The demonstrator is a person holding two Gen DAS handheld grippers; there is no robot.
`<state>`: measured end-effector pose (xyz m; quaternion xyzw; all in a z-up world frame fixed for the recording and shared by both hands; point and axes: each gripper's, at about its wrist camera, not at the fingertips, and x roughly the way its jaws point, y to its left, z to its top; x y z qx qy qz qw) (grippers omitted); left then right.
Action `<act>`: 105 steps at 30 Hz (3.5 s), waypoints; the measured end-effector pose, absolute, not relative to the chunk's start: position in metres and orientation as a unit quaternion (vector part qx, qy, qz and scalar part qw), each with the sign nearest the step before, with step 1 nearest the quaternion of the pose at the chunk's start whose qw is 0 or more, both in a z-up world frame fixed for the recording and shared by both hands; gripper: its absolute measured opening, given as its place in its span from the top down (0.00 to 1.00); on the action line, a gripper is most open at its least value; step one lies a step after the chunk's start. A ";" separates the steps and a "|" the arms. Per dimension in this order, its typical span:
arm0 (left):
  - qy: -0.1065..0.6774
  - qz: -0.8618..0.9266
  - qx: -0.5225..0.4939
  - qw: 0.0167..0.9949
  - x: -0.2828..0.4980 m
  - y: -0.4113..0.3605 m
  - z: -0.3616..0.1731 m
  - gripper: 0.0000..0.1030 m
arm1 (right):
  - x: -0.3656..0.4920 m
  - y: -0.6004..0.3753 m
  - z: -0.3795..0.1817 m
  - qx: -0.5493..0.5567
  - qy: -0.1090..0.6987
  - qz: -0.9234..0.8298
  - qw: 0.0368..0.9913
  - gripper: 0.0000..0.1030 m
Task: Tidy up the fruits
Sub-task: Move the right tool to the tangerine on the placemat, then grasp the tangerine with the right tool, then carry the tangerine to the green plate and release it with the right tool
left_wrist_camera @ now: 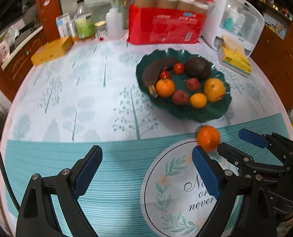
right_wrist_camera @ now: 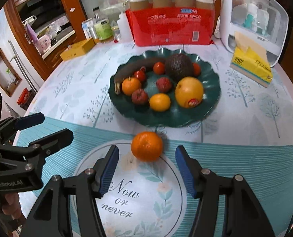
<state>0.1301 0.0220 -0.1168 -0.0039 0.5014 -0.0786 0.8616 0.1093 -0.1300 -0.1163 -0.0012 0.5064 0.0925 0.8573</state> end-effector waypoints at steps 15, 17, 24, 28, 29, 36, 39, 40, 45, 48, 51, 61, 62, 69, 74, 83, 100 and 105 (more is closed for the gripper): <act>0.523 -0.034 -0.042 0.851 0.136 0.035 -0.170 0.11 | 0.123 -0.127 -0.159 -0.008 0.511 0.085 0.855 0.42; 0.523 -0.032 -0.044 0.850 0.137 0.034 -0.172 0.11 | 0.125 -0.127 -0.162 -0.007 0.511 0.084 0.856 0.42; 0.525 -0.023 -0.046 0.850 0.137 0.033 -0.176 0.11 | 0.127 -0.125 -0.170 -0.012 0.513 0.083 0.855 0.42; 0.529 -0.021 -0.051 0.847 0.136 0.033 -0.178 0.11 | 0.126 -0.123 -0.171 -0.014 0.507 0.085 0.858 0.43; 0.531 -0.022 -0.052 0.845 0.136 0.032 -0.179 0.11 | 0.126 -0.123 -0.171 -0.015 0.505 0.088 0.858 0.47; 0.541 -0.022 -0.056 0.839 0.131 0.029 -0.180 0.11 | 0.120 -0.118 -0.170 -0.021 0.504 0.097 0.858 0.56; 0.542 -0.017 -0.054 0.838 0.128 0.029 -0.177 0.11 | 0.117 -0.120 -0.168 -0.011 0.507 0.098 0.857 0.56; 0.542 -0.016 -0.054 0.839 0.126 0.030 -0.175 0.10 | 0.116 -0.120 -0.167 -0.010 0.507 0.099 0.856 0.56; 0.544 -0.011 -0.041 0.838 0.120 0.031 -0.159 0.08 | 0.108 -0.120 -0.152 -0.003 0.502 0.099 0.859 0.56; 0.545 -0.013 -0.038 0.837 0.121 0.032 -0.146 0.08 | 0.105 -0.121 -0.137 -0.003 0.498 0.096 0.862 0.56; 0.544 -0.019 -0.042 0.838 0.123 0.034 -0.130 0.08 | 0.107 -0.123 -0.117 -0.003 0.493 0.100 0.864 0.56; 0.497 -0.024 -0.035 0.867 0.163 0.047 -0.051 0.07 | 0.149 -0.124 -0.015 -0.041 0.435 0.109 0.893 0.56; 0.490 -0.023 -0.032 0.871 0.168 0.048 -0.043 0.07 | 0.156 -0.125 -0.005 -0.038 0.429 0.111 0.896 0.56; 0.445 -0.017 -0.029 0.895 0.212 0.052 0.001 0.03 | 0.207 -0.119 0.028 -0.044 0.404 0.107 0.907 0.56; 0.445 -0.006 -0.036 0.895 0.244 0.056 0.000 0.03 | 0.242 -0.111 0.006 -0.040 0.429 0.115 0.895 0.56; 0.496 0.010 -0.043 0.867 0.284 0.061 -0.068 0.03 | 0.273 -0.097 -0.068 -0.055 0.488 0.120 0.863 0.56; 0.555 -0.008 -0.035 0.831 0.301 0.052 -0.143 0.03 | 0.284 -0.094 -0.145 -0.084 0.546 0.114 0.826 0.54; 0.556 -0.013 -0.033 0.831 0.295 0.050 -0.142 0.03 | 0.281 -0.097 -0.139 -0.080 0.536 0.114 0.833 0.52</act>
